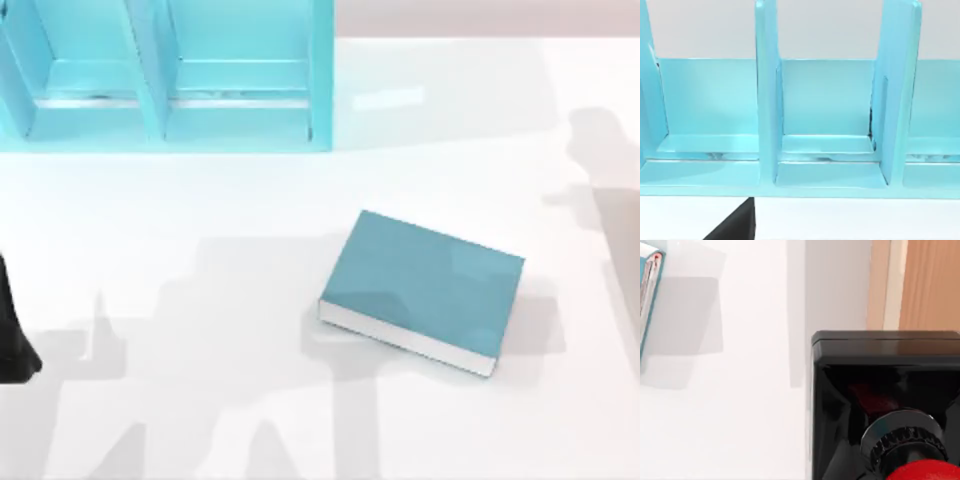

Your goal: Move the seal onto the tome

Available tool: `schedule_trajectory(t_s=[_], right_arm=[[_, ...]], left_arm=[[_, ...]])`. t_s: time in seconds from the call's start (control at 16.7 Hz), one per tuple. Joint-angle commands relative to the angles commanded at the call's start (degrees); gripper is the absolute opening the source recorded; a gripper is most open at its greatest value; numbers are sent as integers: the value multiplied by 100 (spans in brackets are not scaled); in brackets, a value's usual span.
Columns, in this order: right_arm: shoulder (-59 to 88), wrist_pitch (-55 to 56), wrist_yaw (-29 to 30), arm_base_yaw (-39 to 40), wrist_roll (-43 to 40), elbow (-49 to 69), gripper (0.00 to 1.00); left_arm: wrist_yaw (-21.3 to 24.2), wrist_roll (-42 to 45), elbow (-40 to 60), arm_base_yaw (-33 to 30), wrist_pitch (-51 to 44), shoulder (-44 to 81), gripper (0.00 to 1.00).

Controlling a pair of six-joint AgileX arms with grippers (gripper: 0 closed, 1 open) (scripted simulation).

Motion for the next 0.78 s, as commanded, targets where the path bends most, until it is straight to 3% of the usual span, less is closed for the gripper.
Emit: schedule_trajectory(t_s=[0.36,0.78], right_arm=[[183,78,-7,199,226,70,0],[1331,742,13,2239,2285,485,0]], left_arm=[[0,0,0,0,0,0,100],[0,0,0,0,0,0,100]])
